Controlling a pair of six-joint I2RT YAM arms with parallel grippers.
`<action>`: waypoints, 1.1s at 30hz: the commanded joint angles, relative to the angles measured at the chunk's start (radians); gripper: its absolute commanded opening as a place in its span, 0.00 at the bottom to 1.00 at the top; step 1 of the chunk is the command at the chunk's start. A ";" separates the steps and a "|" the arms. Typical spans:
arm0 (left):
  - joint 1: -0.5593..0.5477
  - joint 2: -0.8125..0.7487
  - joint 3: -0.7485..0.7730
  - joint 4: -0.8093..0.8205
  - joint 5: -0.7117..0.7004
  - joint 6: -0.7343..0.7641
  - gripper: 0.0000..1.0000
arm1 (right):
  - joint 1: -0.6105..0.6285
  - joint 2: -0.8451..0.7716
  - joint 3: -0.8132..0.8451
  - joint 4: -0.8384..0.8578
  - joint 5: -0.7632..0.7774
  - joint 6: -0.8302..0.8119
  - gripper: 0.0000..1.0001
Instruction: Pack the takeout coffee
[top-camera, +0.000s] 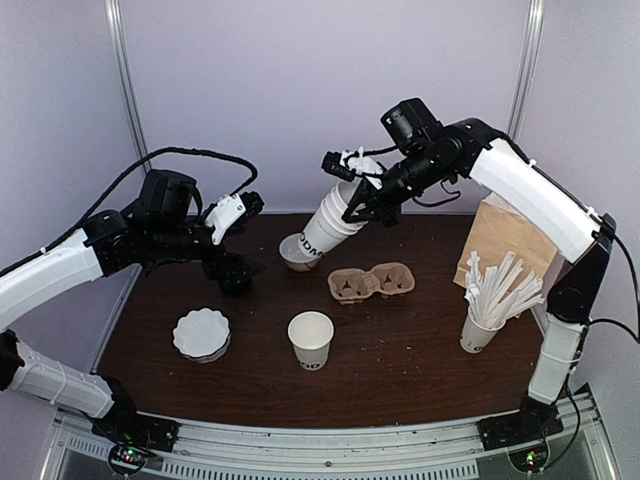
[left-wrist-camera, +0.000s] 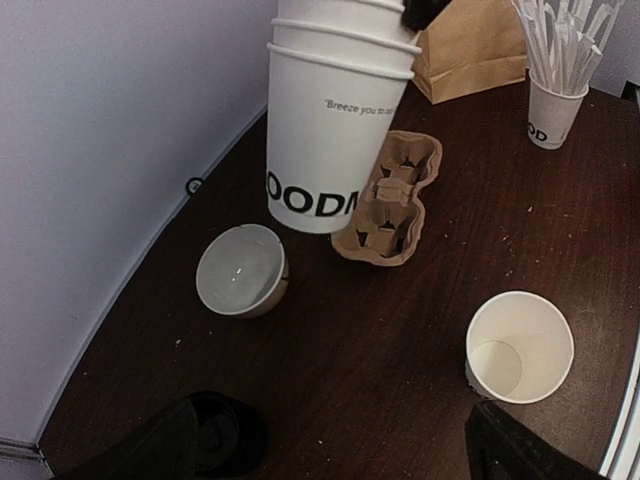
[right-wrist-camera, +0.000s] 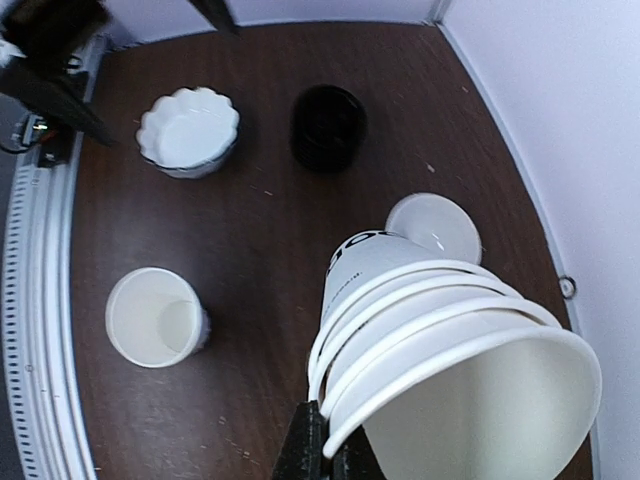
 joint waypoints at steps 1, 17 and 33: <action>0.001 -0.004 -0.011 0.074 -0.049 0.013 0.98 | -0.071 0.092 0.056 -0.012 0.337 -0.028 0.00; 0.001 0.027 -0.021 0.079 0.010 0.002 0.97 | -0.250 0.311 0.160 -0.032 0.455 0.037 0.00; 0.001 0.051 -0.014 0.067 0.035 -0.001 0.98 | -0.250 0.389 0.198 -0.068 0.449 0.037 0.08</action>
